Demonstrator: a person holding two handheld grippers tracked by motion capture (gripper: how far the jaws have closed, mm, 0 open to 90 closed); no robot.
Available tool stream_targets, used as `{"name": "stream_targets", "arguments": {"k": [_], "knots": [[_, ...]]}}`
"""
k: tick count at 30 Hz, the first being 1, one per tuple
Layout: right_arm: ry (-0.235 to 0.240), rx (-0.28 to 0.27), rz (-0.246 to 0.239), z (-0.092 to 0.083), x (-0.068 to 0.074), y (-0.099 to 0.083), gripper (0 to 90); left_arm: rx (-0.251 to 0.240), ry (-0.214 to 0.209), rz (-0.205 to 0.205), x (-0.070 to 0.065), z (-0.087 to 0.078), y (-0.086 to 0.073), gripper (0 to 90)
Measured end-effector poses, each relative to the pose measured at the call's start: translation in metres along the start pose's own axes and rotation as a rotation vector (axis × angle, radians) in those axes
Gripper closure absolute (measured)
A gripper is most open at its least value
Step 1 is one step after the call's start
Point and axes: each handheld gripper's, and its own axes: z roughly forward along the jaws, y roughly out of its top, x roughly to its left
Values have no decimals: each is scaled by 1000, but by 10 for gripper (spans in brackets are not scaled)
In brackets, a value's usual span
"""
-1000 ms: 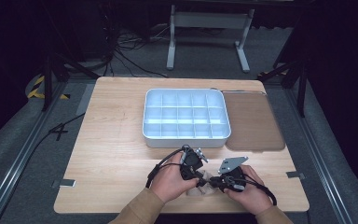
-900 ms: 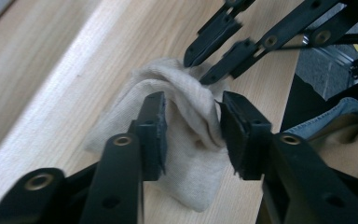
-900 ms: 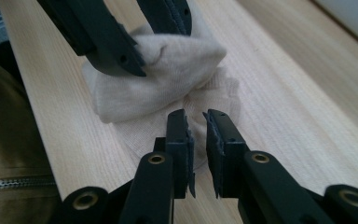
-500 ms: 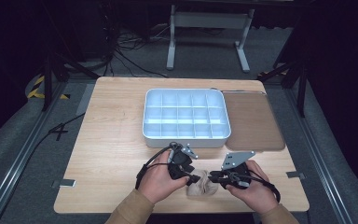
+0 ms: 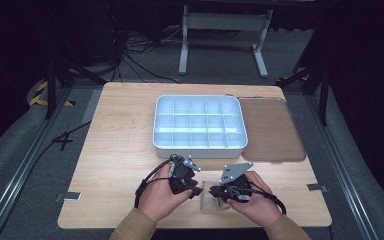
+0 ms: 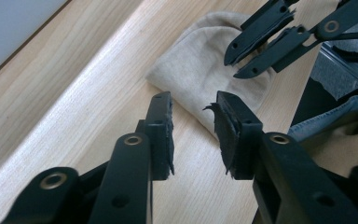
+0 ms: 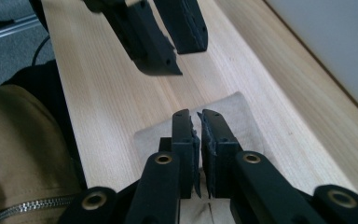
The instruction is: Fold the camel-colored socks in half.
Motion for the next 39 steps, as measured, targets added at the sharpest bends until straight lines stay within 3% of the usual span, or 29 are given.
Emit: {"name": "stream_targets", "arguments": {"k": [5, 13, 17, 21, 32, 39], "knots": [[-15, 19, 12, 0, -3, -4, 851, 13, 4, 15, 0, 2, 2, 709], [-29, 20, 41, -6, -5, -15, 843, -36, -14, 81, -5, 13, 14, 733], [-37, 13, 52, -9, -6, -21, 843, -14, -22, 114, -6, 24, 20, 764], [-48, 16, 73, -11, -7, -27, 843, 43, -19, 152, -6, 36, 23, 775], [-66, 51, 99, -9, -13, -41, 814, 109, -13, 144, -1, 48, 25, 784], [-71, 79, 99, -2, -16, -47, 812, 104, -16, 132, 1, 51, 24, 785]]}}
